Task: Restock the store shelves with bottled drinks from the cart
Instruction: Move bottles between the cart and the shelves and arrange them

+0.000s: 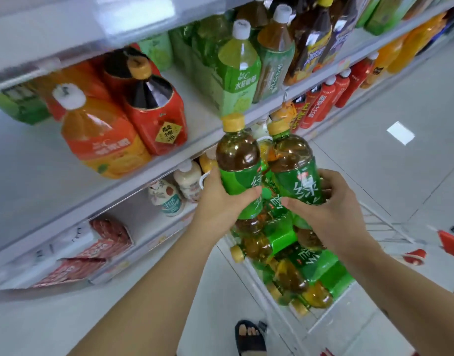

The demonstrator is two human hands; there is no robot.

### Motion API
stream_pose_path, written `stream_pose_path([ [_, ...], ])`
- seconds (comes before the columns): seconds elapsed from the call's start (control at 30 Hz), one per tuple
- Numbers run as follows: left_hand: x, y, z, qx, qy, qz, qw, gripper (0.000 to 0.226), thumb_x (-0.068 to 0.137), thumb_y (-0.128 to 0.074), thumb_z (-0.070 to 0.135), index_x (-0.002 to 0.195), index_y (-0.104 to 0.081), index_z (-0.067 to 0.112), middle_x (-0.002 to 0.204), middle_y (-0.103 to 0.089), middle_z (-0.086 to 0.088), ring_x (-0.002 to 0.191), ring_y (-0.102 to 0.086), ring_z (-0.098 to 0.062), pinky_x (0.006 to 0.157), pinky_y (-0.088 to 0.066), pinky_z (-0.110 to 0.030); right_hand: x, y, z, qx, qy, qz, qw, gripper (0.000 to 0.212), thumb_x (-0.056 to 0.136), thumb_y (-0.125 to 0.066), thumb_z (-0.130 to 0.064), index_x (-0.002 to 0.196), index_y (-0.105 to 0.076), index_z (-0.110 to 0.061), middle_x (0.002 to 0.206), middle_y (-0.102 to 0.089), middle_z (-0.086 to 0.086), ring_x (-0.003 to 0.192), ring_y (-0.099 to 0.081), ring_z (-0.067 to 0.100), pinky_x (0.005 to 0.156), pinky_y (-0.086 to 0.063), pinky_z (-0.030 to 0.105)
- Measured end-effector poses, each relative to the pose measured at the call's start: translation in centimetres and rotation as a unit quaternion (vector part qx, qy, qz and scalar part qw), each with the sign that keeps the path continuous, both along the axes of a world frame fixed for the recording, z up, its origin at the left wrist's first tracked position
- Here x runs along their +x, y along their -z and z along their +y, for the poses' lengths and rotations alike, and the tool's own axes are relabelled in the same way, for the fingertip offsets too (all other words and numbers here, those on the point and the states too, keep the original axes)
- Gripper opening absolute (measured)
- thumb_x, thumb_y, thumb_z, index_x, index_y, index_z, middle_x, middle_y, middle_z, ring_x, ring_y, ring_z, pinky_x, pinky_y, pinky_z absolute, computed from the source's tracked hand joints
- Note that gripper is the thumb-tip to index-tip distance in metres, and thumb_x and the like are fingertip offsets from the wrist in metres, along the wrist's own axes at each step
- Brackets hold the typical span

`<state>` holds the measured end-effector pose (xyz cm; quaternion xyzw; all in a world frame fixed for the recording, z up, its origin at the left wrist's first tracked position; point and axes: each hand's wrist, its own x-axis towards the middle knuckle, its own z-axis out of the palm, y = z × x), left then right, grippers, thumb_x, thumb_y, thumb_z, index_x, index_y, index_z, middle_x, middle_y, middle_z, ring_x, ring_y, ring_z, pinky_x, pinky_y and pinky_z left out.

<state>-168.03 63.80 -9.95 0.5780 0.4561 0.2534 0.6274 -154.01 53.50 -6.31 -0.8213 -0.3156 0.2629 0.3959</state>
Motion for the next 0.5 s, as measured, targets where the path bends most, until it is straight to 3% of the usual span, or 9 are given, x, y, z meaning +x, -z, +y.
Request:
stream_pose_path([
  [0.13,-7.0,-7.1,-0.9,0.067,-0.003,-0.024,0.997,0.054,0.067,-0.081,0.016,0.106,-0.051,0.038,0.106,-0.066,0.011,0.094,-0.063,0.000,0.081,-0.053,-0.023,-6.6,-5.1,1.5,0.064,0.001,0.021,0.998,0.056,0.064,-0.084,-0.020,0.108,-0.050,-0.024,0.086,-0.058,-0.019,0.066,-0.054,-0.022,0.054,-0.040,-0.001],
  [0.27,-16.3,-16.1,-1.2,0.129,-0.033,-0.038,0.990,0.063,0.062,-0.081,0.025,0.114,-0.048,0.041,0.111,-0.063,0.017,0.102,-0.061,0.002,0.087,-0.050,-0.022,-14.3,-12.1,3.0,0.143,-0.055,0.078,0.985,0.055,0.065,-0.083,-0.013,0.111,-0.054,-0.021,0.092,-0.065,-0.015,0.075,-0.062,-0.010,0.061,-0.047,0.004],
  [0.33,-20.9,-20.3,-1.1,0.182,-0.050,-0.038,0.981,0.072,0.062,-0.084,0.024,0.121,-0.045,0.040,0.115,-0.061,0.025,0.107,-0.058,0.004,0.087,-0.047,-0.014,-18.1,-15.5,3.7,0.184,-0.090,0.092,0.974,0.053,0.065,-0.083,-0.011,0.108,-0.055,-0.023,0.093,-0.068,-0.011,0.077,-0.064,-0.006,0.064,-0.049,0.009],
  [0.4,-25.0,-23.6,-0.8,0.226,-0.066,-0.031,0.971,0.073,0.064,-0.085,0.015,0.118,-0.043,0.041,0.114,-0.057,0.035,0.108,-0.055,0.009,0.085,-0.042,-0.007,-21.7,-18.6,4.6,0.218,-0.131,0.099,0.962,0.053,0.064,-0.083,-0.011,0.108,-0.057,-0.024,0.095,-0.069,-0.011,0.085,-0.064,-0.004,0.075,-0.051,0.015],
  [0.5,-29.6,-27.3,0.2,0.294,-0.097,-0.014,0.951,0.069,0.066,-0.077,0.020,0.116,-0.042,0.051,0.115,-0.053,0.039,0.111,-0.053,0.010,0.088,-0.040,-0.007,-26.1,-22.1,6.4,0.279,-0.182,0.114,0.936,0.055,0.065,-0.081,-0.001,0.106,-0.056,-0.026,0.096,-0.067,-0.011,0.090,-0.062,-0.006,0.078,-0.047,0.012],
])
